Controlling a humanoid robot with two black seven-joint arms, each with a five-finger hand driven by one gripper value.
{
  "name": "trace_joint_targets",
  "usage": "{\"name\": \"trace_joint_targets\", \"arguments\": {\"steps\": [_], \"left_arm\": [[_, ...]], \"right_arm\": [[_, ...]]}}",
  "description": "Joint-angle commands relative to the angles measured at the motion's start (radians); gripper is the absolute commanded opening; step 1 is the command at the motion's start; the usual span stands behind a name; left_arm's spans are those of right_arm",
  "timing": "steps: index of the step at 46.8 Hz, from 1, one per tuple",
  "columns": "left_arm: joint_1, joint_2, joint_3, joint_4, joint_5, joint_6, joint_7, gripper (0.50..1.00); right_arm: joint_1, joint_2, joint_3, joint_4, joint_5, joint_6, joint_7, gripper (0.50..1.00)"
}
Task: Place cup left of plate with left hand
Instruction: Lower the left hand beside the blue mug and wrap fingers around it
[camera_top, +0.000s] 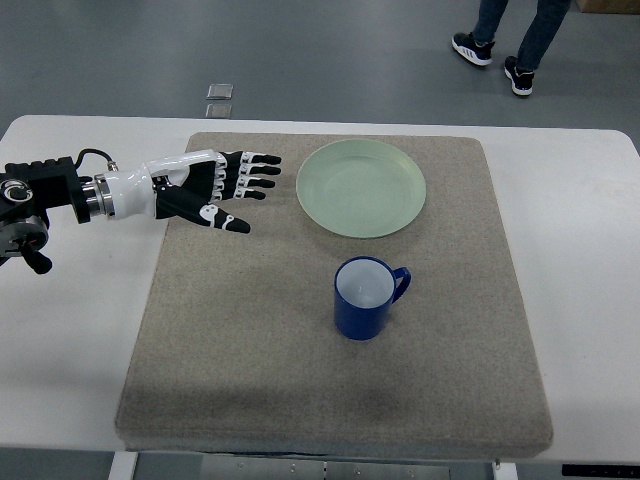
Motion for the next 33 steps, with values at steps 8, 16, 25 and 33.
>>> {"name": "trace_joint_targets", "arguments": {"steps": [8, 16, 25, 33], "left_arm": [[0.021, -0.032, 0.002, -0.050, 0.011, 0.000, 0.001, 0.999], [0.048, -0.072, 0.008, -0.053, 0.012, 0.000, 0.001, 0.999], [0.054, -0.107, 0.015, -0.053, 0.046, 0.000, 0.001, 0.999], [0.054, -0.158, 0.014, -0.051, 0.109, 0.000, 0.001, 0.999]], "right_arm": [[-0.001, 0.000, 0.000, 0.000, 0.000, 0.000, 0.000, 0.932], [0.001, 0.000, 0.000, 0.000, 0.000, 0.000, 0.000, 0.932], [-0.001, 0.000, 0.000, 0.000, 0.000, 0.000, 0.000, 0.932], [-0.001, 0.000, 0.000, 0.000, 0.000, 0.000, 0.000, 0.932]]}}
